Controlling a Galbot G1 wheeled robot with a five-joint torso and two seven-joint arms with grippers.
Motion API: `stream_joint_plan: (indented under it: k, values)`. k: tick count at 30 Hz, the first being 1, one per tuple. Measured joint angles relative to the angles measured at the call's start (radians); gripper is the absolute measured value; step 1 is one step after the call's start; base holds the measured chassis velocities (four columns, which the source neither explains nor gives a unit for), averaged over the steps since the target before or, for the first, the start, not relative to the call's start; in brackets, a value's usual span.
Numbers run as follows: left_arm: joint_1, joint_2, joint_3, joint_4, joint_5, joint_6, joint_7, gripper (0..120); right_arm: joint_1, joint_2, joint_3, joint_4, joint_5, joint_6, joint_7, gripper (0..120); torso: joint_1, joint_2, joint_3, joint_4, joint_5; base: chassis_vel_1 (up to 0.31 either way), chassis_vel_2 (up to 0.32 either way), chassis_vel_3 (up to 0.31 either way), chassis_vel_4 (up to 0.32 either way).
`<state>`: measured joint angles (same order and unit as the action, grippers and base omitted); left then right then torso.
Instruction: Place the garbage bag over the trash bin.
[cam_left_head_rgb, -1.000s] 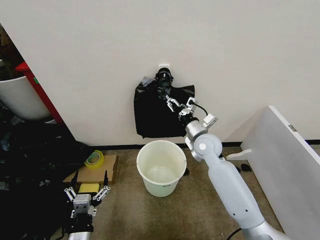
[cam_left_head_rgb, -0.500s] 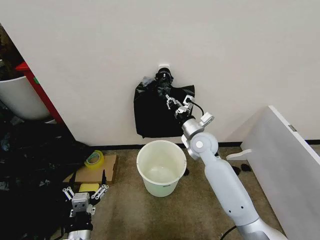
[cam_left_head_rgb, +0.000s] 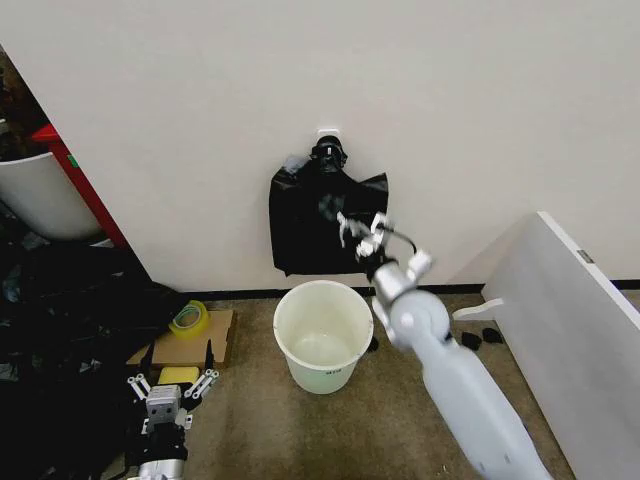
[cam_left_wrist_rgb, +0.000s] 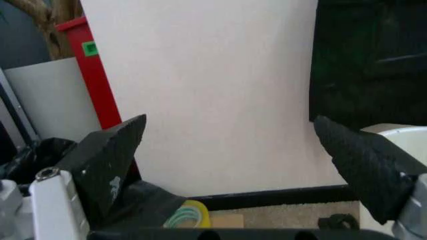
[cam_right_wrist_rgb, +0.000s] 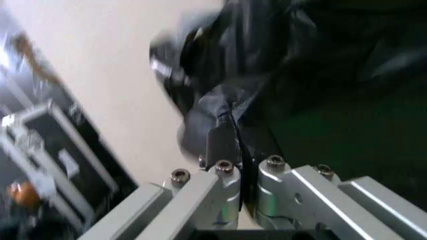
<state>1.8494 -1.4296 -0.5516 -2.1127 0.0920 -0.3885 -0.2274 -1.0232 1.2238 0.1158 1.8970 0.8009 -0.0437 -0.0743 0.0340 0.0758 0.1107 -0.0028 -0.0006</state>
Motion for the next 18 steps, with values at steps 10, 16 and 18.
stream_joint_plan:
  k: [10,16,18]
  values:
    - [-0.007,-0.001,0.019,0.011,0.017,-0.007,0.0,99,-0.3,-0.019,0.025,0.108,-0.263,0.108,-0.065,0,0.0,0.0,0.0,0.0002,0.0001,0.0,0.0,0.0,0.0]
    - [-0.009,0.003,0.022,0.019,0.018,-0.015,0.0,99,-0.429,-0.008,0.018,0.135,-0.406,0.173,-0.085,0,0.0,0.0,0.0,0.0002,0.0,0.0,0.0,0.0,0.0]
    - [-0.009,0.004,0.023,0.02,0.018,-0.016,-0.001,99,-0.45,-0.005,0.014,0.138,-0.436,0.187,-0.085,0,0.0,0.0,0.0,0.0003,0.0,0.0,0.0,0.0,0.0]
